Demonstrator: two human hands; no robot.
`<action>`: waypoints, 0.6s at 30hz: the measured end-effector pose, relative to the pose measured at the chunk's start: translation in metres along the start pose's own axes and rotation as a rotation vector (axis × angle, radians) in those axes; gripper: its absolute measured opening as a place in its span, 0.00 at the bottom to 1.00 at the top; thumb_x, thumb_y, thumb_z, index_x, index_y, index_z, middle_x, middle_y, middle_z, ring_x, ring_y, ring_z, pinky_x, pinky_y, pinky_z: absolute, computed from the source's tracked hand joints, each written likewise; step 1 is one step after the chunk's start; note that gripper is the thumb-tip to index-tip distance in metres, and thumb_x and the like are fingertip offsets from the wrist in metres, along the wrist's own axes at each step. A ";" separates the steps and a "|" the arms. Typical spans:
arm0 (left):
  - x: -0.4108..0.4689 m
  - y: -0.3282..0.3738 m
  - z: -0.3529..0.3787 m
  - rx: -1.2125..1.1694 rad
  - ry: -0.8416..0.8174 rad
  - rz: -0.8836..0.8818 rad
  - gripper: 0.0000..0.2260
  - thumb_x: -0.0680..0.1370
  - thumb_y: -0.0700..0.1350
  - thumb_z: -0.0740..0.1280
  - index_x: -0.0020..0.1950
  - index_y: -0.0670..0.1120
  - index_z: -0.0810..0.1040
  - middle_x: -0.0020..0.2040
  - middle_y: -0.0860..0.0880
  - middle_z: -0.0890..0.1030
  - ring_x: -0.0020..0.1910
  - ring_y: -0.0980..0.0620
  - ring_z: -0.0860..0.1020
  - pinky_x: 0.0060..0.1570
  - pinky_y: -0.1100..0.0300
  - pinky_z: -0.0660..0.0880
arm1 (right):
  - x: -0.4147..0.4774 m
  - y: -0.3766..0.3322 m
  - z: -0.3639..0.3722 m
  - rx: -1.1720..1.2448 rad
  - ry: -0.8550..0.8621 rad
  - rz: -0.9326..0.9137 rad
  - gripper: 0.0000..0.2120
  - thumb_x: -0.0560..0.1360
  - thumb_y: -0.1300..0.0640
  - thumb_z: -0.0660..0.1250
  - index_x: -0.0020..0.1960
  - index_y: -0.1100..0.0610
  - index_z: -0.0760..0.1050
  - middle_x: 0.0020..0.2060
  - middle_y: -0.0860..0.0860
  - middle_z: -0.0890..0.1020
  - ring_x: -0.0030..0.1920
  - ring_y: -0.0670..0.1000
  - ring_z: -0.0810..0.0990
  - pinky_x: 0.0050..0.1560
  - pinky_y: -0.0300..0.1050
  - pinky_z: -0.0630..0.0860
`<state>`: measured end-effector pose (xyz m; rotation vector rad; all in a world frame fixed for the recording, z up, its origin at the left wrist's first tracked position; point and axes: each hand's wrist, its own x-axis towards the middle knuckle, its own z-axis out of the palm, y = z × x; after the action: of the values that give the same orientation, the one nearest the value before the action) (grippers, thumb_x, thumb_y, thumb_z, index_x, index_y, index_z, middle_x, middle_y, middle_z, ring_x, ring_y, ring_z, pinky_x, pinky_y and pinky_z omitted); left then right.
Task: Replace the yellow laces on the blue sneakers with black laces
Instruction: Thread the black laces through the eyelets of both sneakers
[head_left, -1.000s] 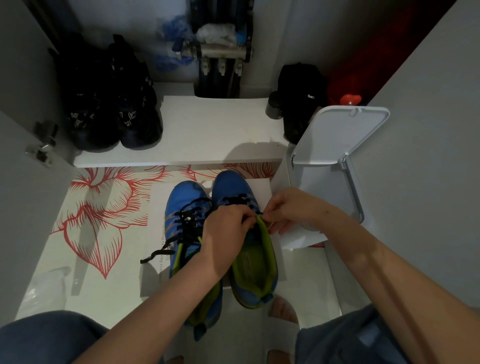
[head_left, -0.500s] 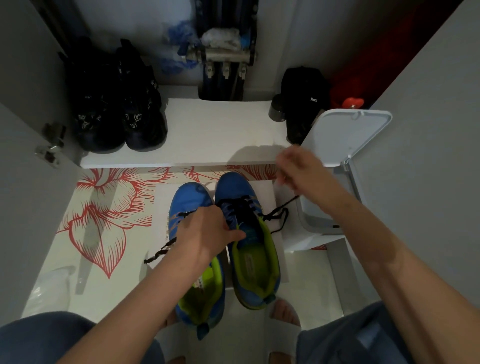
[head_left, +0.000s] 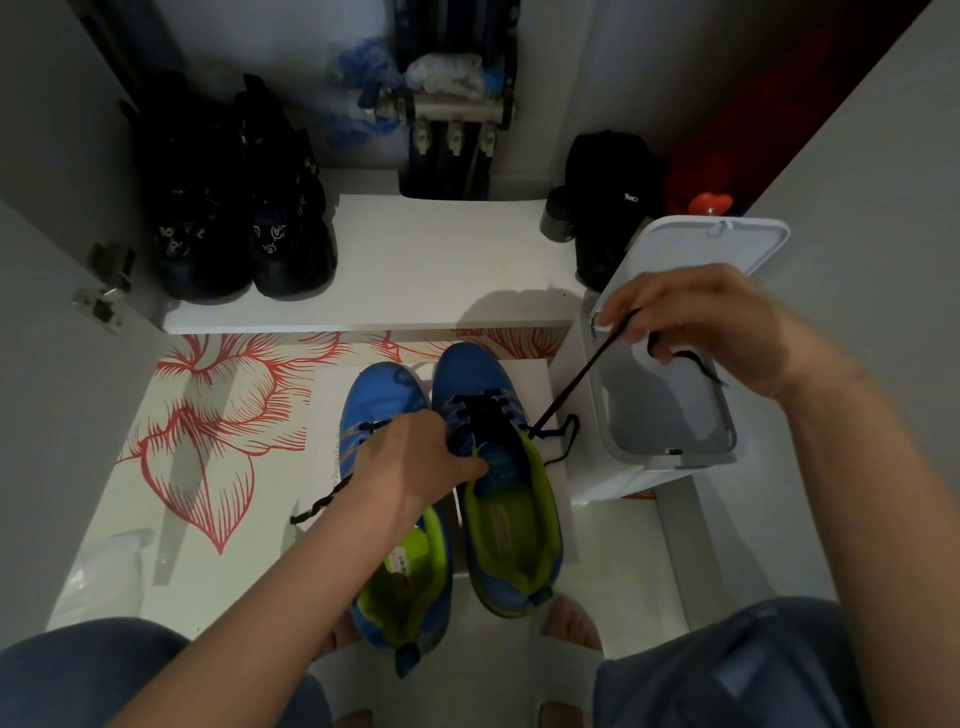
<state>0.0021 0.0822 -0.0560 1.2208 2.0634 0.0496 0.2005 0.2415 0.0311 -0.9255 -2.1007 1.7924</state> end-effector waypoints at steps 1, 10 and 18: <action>-0.001 0.001 0.000 -0.001 -0.004 0.009 0.18 0.74 0.56 0.67 0.48 0.42 0.80 0.38 0.46 0.81 0.41 0.48 0.81 0.41 0.57 0.76 | 0.002 0.000 0.002 0.099 0.009 -0.042 0.07 0.66 0.58 0.65 0.31 0.56 0.79 0.42 0.54 0.82 0.40 0.48 0.78 0.31 0.37 0.71; -0.006 0.005 0.001 0.089 0.120 0.086 0.14 0.77 0.51 0.64 0.59 0.46 0.79 0.44 0.48 0.83 0.44 0.51 0.81 0.44 0.59 0.77 | 0.009 -0.004 0.024 0.099 -0.255 0.146 0.16 0.76 0.57 0.60 0.38 0.67 0.78 0.35 0.63 0.80 0.31 0.55 0.79 0.34 0.42 0.77; -0.003 0.004 0.003 0.130 0.145 0.078 0.06 0.76 0.51 0.65 0.47 0.49 0.77 0.44 0.50 0.82 0.38 0.54 0.76 0.32 0.64 0.69 | 0.026 0.034 0.062 -0.763 -0.304 0.488 0.08 0.74 0.58 0.70 0.46 0.64 0.80 0.36 0.52 0.79 0.37 0.48 0.77 0.30 0.33 0.73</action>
<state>0.0079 0.0809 -0.0548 1.4143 2.1712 0.0417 0.1572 0.2085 -0.0213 -1.5273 -3.0591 1.3440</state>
